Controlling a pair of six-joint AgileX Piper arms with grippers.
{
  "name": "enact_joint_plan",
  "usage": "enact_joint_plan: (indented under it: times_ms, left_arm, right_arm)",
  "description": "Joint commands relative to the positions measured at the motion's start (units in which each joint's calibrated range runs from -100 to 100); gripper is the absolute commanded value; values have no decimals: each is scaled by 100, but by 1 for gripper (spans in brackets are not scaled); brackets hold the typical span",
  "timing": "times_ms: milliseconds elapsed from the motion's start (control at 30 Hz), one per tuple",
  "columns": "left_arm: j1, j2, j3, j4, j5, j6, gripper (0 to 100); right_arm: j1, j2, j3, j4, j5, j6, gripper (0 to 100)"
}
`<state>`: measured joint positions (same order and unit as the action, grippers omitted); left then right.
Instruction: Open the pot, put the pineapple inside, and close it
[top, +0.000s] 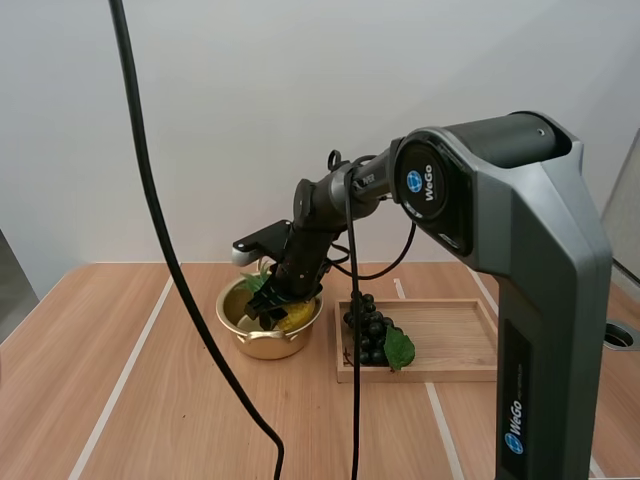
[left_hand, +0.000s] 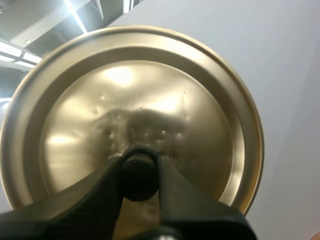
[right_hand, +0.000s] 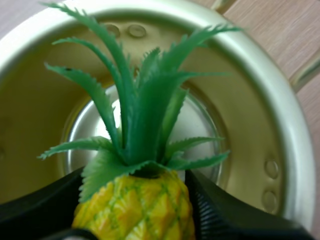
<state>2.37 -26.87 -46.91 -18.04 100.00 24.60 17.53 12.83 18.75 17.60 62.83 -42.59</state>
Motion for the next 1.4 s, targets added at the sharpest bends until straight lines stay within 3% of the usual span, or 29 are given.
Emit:
enact_joint_plan:
  times_ms: [0,267,300,400,467,500,1067,1367]
  left_arm:
    - [3,20,-33,6,0,-27,0]
    - [3,20,-33,6,0,-27,0]
    - [3,20,-33,6,0,-27,0]
    - [3,20,-33,6,0,-27,0]
    - [3,20,-33,6,0,-27,0]
    - [3,20,-33,6,0,-27,0]
    - [3,20,-33,6,0,-27,0]
    - [3,33,-33,6,0,-27,0]
  right_arm:
    - [11,66,-51,16,-144,-73,0]
    - [11,184,-51,-75,-279,-73,0]
    - [11,184,-51,-75,-279,-73,6]
    - [11,184,-51,-75,-279,-73,50]
    - [11,184,-51,-75,-279,-73,87]
    - [11,184,-51,-75,-279,-73,100]
    - [11,33,-85,-75,-279,-73,100]
    - [11,-682,-663,-29,482,-73,100]
